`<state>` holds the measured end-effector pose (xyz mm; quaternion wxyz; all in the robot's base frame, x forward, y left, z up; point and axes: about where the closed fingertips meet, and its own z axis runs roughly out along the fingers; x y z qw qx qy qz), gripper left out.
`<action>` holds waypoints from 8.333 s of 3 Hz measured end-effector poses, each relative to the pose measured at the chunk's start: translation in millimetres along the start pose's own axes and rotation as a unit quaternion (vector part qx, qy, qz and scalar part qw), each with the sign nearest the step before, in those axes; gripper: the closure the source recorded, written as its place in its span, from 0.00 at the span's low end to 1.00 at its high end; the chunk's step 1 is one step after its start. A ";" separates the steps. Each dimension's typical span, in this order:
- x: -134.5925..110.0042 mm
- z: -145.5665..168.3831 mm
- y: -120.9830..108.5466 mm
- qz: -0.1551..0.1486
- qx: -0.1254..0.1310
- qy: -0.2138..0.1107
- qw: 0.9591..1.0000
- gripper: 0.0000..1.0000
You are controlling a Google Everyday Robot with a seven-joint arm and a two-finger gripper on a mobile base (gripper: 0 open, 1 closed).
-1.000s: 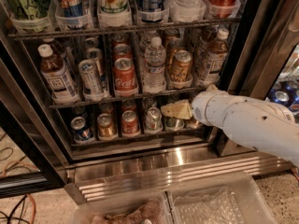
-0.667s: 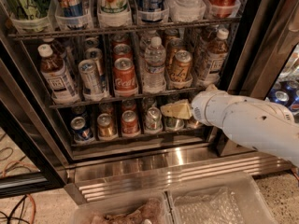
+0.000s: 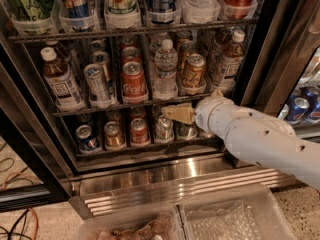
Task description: Pick orange can from middle shelf of fridge
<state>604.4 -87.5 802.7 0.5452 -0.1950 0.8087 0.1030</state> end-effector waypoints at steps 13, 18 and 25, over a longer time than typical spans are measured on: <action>-51.7 46.8 -43.7 -0.021 0.076 -0.153 0.985 0.73; -72.2 26.0 -33.5 -0.043 0.070 -0.140 0.987 1.00; -29.4 -80.7 63.2 -0.107 -0.075 -0.111 0.985 1.00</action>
Offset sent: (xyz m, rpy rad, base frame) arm 0.0211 0.0042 0.0043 0.1393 -0.1981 -0.0584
